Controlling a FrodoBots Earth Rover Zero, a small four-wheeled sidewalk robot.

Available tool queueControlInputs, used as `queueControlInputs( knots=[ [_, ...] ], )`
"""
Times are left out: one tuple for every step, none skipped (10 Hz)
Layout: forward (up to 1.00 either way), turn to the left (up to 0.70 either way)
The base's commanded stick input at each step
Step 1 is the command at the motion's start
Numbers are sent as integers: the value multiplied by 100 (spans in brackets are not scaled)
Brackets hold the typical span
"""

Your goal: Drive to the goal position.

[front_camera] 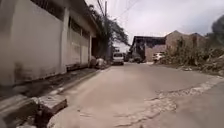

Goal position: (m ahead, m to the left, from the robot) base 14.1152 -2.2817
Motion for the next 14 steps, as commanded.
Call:
queueControlInputs(
  knots=[
    [100, 0],
    [100, 0],
    [100, 0],
    [100, 0],
    [100, 0],
    [100, 0],
    [100, 0],
    [100, 0],
    [100, 0],
    [100, 0],
    [100, -30],
    [100, -37],
    [100, -39],
    [100, -39]
  ],
)
